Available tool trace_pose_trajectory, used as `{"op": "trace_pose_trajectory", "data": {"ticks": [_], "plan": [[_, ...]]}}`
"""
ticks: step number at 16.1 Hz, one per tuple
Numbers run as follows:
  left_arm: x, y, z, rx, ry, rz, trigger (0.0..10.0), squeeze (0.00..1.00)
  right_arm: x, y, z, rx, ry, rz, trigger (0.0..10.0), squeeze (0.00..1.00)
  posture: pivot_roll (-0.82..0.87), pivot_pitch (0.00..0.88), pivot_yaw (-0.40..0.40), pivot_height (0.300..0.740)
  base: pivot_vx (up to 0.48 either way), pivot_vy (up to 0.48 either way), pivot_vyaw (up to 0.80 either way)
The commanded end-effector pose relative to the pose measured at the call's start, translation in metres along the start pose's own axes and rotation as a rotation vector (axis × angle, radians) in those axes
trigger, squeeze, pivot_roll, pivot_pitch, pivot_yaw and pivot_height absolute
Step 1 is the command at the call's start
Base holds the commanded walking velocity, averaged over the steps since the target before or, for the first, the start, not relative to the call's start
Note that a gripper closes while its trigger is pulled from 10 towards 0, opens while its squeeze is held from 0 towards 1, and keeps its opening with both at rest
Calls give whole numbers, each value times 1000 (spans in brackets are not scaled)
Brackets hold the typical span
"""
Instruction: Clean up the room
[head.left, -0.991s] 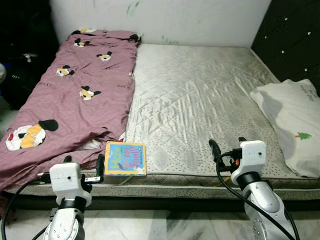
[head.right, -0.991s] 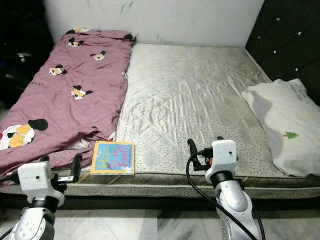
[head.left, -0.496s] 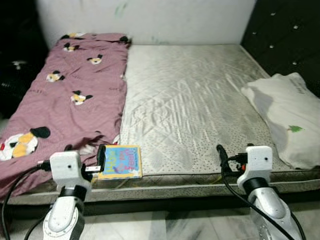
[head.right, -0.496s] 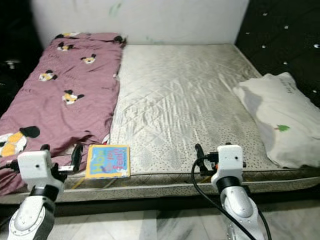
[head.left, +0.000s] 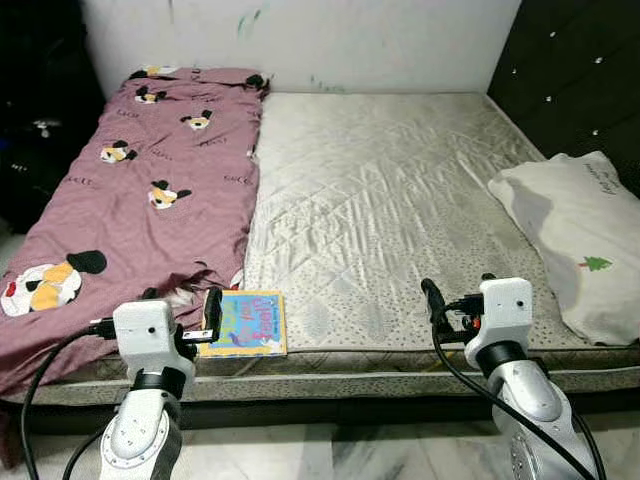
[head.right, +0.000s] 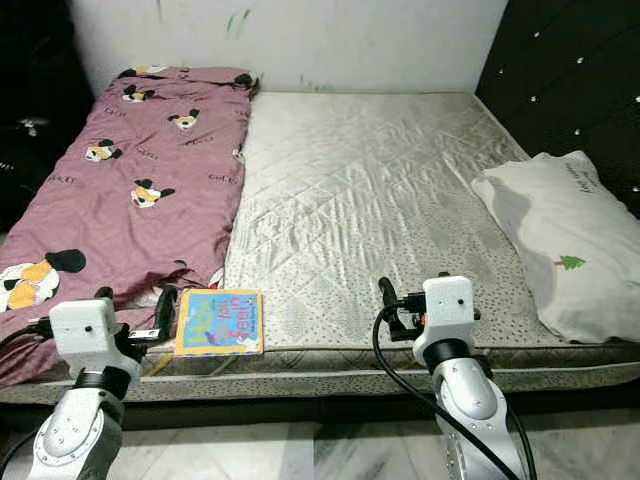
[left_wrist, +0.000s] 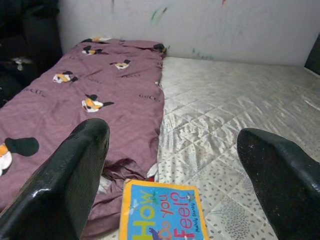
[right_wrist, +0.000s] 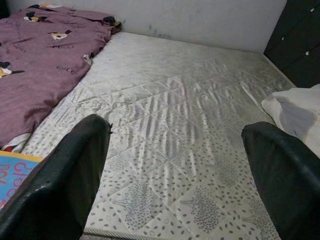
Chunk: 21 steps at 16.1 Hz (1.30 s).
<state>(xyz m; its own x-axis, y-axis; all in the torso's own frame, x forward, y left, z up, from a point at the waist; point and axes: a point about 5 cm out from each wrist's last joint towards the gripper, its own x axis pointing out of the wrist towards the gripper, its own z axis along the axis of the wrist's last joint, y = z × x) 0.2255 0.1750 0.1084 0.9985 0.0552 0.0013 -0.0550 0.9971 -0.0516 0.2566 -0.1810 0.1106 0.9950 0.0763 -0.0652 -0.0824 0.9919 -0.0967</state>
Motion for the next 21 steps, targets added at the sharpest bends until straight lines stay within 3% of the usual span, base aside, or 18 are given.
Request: {"op": "trace_pose_trajectory", "data": {"ticks": [1, 10, 13, 17, 21], "plan": [[3, 1, -1, 8, 7, 3, 10000, 0, 2, 2, -4, -9, 25, 16, 10000, 0, 13, 25, -34, 740, 0, 0, 0], [4, -12, -7, -52, -11, 71, 10000, 0, 22, 0, 6, -76, 17, 102, 10000, 0, 5, 10, -137, 740, 0, 0, 0], [10, -9, -6, -29, -15, 49, 10000, 0, 18, 6, 3, -55, 13, 82, 10000, 0, -1, 12, -91, 740, 0, 0, 0], [26, -16, 3, -3, -26, -47, 10000, 0, 16, 11, -2, -9, -6, 9, 10000, 0, -10, 6, 25, 740, 0, 0, 0], [35, -20, 10, 19, -38, -106, 10000, 0, 16, 14, -7, 26, -14, -49, 10000, 0, 0, 0, 86, 740, 0, 0, 0]]}}
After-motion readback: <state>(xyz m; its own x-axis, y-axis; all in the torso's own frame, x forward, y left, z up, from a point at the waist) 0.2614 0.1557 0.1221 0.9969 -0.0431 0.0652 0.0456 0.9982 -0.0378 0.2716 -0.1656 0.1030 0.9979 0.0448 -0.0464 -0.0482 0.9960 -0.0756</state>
